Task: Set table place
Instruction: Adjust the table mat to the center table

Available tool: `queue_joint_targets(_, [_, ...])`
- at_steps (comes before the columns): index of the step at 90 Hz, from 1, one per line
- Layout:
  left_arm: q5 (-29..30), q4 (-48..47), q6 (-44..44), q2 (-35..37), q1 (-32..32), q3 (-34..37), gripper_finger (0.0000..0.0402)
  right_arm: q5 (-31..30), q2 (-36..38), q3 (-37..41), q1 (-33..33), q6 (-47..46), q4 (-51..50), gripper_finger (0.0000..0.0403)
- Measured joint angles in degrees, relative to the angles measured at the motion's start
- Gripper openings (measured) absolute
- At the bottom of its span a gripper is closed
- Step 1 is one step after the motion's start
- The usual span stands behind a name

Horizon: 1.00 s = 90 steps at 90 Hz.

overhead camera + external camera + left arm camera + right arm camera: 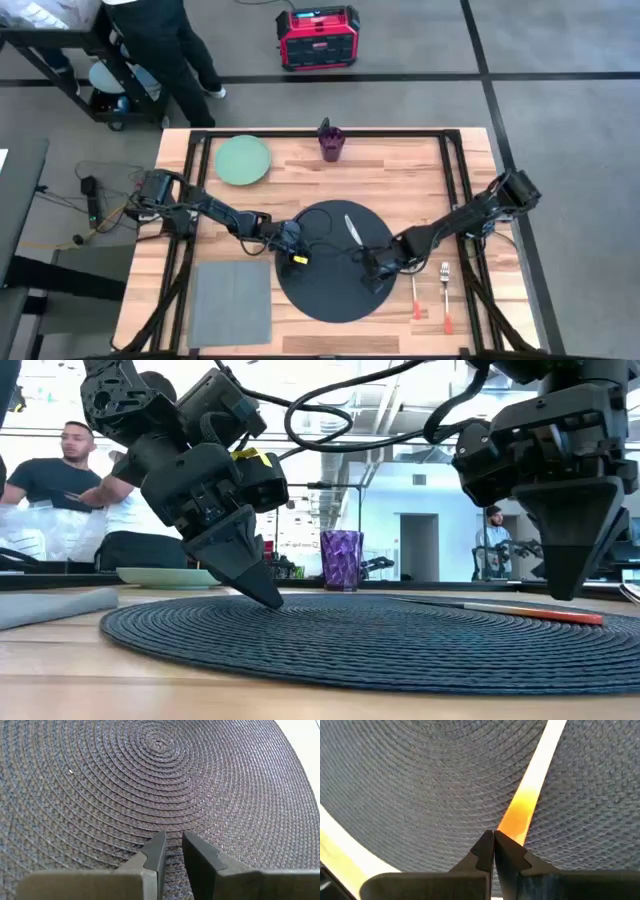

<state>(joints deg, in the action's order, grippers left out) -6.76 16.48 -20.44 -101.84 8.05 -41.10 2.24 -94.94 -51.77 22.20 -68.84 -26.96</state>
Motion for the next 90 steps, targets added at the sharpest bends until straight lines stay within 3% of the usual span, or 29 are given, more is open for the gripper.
queue_joint_targets(10, [0.02, -0.38, 0.79, 2.62, -0.01, -0.60, 0.0047, -0.98, 0.02, 0.00, -2.20, 4.02, -0.45, 0.0000])
queue_joint_targets(29, [-3.50, 0.37, 7.59, 14.83, -0.08, -3.31, 0.0047, -1.04, 1.44, 0.00, -7.77, 12.76, -1.44, 0.0000])
queue_joint_targets(43, [-5.33, -0.93, 6.47, 21.25, 1.82, -2.71, 0.0047, -3.73, 5.95, 0.00, -12.86, 18.23, -8.92, 0.0000])
queue_joint_targets(57, [-6.43, -9.55, 4.00, 18.67, 5.36, -0.65, 0.0047, -7.81, 12.39, 0.00, -17.59, 21.38, -20.85, 0.0000])
queue_joint_targets(65, [-7.40, -9.15, 3.12, 17.07, 6.81, -0.78, 0.0047, -11.22, 17.32, 0.01, -19.77, 23.12, -27.03, 0.0000])
queue_joint_targets(79, [-8.80, -8.98, 3.94, 12.27, 8.50, -0.77, 0.0047, -11.96, 26.69, 0.00, -23.97, 25.40, -34.46, 0.0000])
queue_joint_targets(90, [-14.64, -9.13, 1.12, 7.28, 9.31, -0.74, 0.0047, -13.06, 33.48, 0.00, -26.02, 24.56, -38.85, 0.0000])
